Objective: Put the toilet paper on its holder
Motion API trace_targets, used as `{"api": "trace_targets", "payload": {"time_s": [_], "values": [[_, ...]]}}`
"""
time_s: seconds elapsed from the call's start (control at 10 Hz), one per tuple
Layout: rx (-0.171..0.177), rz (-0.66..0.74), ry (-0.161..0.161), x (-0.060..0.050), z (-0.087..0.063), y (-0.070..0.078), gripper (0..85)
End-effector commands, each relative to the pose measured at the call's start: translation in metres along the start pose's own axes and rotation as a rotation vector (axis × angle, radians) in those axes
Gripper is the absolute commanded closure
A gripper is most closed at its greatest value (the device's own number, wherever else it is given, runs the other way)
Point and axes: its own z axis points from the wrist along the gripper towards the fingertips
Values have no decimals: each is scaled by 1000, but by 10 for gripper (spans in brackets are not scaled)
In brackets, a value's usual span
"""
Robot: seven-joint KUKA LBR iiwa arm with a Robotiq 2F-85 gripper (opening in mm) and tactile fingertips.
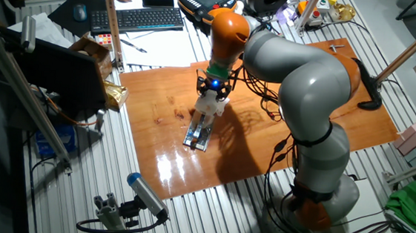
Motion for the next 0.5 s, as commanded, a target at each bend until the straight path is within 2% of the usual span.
{"api": "trace_targets", "payload": {"time_s": [0.0,0.4], "values": [[0,0,-1,2,1,0,740],[-6,14,20,14,-3,1,740]]}}
